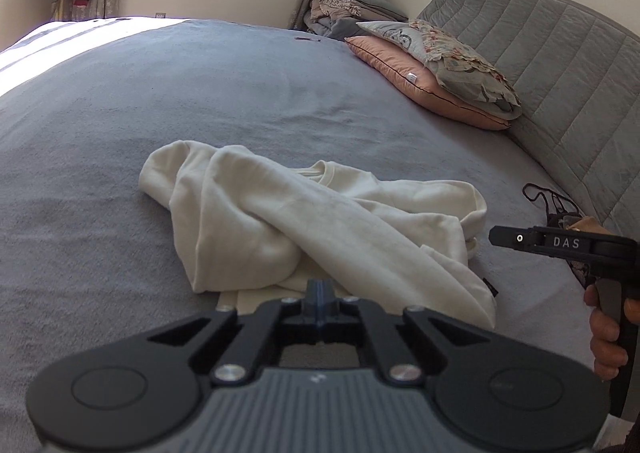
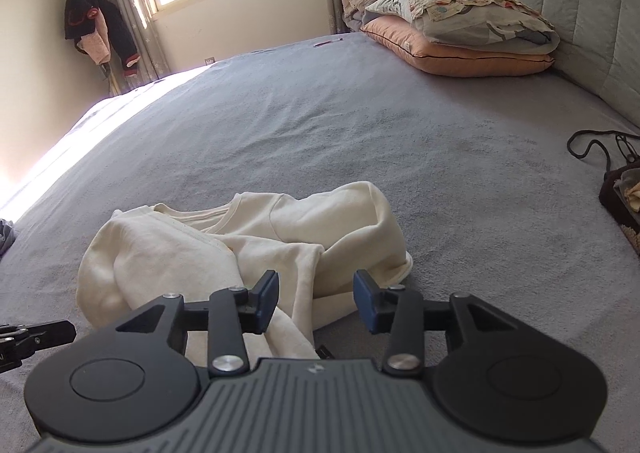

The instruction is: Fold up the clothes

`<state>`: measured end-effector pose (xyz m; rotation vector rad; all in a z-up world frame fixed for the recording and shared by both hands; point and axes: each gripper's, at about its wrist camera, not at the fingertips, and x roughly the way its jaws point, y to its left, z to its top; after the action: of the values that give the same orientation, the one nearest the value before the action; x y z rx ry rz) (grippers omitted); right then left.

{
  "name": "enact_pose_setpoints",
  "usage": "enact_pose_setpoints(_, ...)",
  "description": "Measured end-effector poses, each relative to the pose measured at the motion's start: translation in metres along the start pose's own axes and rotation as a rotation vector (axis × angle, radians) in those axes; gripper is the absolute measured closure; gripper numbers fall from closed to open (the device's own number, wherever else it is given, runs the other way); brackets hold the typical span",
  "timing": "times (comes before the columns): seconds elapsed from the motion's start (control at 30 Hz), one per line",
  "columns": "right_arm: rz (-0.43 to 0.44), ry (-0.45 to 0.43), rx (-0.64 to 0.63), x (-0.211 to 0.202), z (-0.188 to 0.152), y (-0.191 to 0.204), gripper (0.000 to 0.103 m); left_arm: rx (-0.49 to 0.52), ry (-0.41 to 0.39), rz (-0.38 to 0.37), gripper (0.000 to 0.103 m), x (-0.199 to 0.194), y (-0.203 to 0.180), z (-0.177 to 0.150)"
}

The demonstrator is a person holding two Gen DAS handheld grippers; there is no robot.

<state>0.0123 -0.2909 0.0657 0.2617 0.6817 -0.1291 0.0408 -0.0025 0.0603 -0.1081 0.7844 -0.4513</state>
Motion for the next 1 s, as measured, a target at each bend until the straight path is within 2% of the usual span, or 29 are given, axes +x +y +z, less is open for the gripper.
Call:
enact_pose_setpoints(0.1, 0.012, 0.021, 0.003, -0.006, -0.008, 0.006, 0.058, -0.011, -0.03, 0.001, 0.098, -0.013, 0.01, -0.009)
enact_pose_setpoints(0.13, 0.014, 0.024, 0.0, -0.006, -0.01, 0.008, 0.058, -0.017, -0.042, 0.003, 0.086, -0.016, 0.013, -0.01)
enact_pose_setpoints(0.17, 0.016, 0.027, -0.004, -0.007, -0.013, 0.01, 0.058, -0.033, -0.056, 0.009, 0.063, -0.016, 0.018, -0.01)
enact_pose_setpoints(0.23, 0.017, 0.031, -0.013, -0.006, -0.016, 0.014, 0.055, -0.064, -0.081, 0.013, 0.034, -0.016, 0.026, -0.007)
enact_pose_setpoints(0.3, 0.014, 0.029, -0.019, -0.001, -0.02, 0.016, 0.05, -0.078, -0.086, 0.019, 0.033, -0.009, 0.031, 0.0)
enact_pose_setpoints(0.37, 0.012, 0.045, -0.026, 0.008, -0.021, 0.016, 0.049, -0.063, -0.08, 0.044, 0.032, 0.004, 0.032, 0.009)
enact_pose_setpoints(0.47, 0.004, 0.083, -0.009, 0.022, -0.015, 0.016, 0.049, -0.027, -0.068, 0.092, 0.032, 0.032, 0.032, 0.026)
enact_pose_setpoints(0.6, 0.068, 0.113, 0.006, 0.032, -0.008, 0.011, 0.049, -0.001, -0.059, 0.139, 0.032, 0.073, 0.033, 0.051)
enact_pose_setpoints(0.7, 0.06, 0.121, 0.024, 0.039, -0.005, 0.006, 0.048, 0.009, -0.049, 0.166, 0.034, 0.101, 0.03, 0.068)
enact_pose_setpoints(0.8, 0.052, 0.142, 0.036, 0.047, -0.003, 0.001, 0.047, 0.013, -0.032, 0.162, 0.041, 0.121, 0.027, 0.078)
enact_pose_setpoints(0.83, 0.048, 0.145, 0.034, 0.048, -0.003, 0.0, 0.047, 0.011, -0.021, 0.154, 0.053, 0.126, 0.025, 0.079)
enact_pose_setpoints(0.87, 0.043, 0.146, 0.03, 0.049, -0.003, -0.001, 0.047, 0.002, -0.005, 0.146, 0.074, 0.128, 0.025, 0.079)
enact_pose_setpoints(0.93, 0.036, 0.149, 0.032, 0.049, -0.003, -0.004, 0.047, -0.027, 0.024, 0.138, 0.091, 0.131, 0.024, 0.076)
enact_pose_setpoints(1.0, 0.033, 0.151, 0.042, 0.047, -0.003, -0.006, 0.047, -0.025, 0.029, 0.144, 0.094, 0.125, 0.019, 0.069)
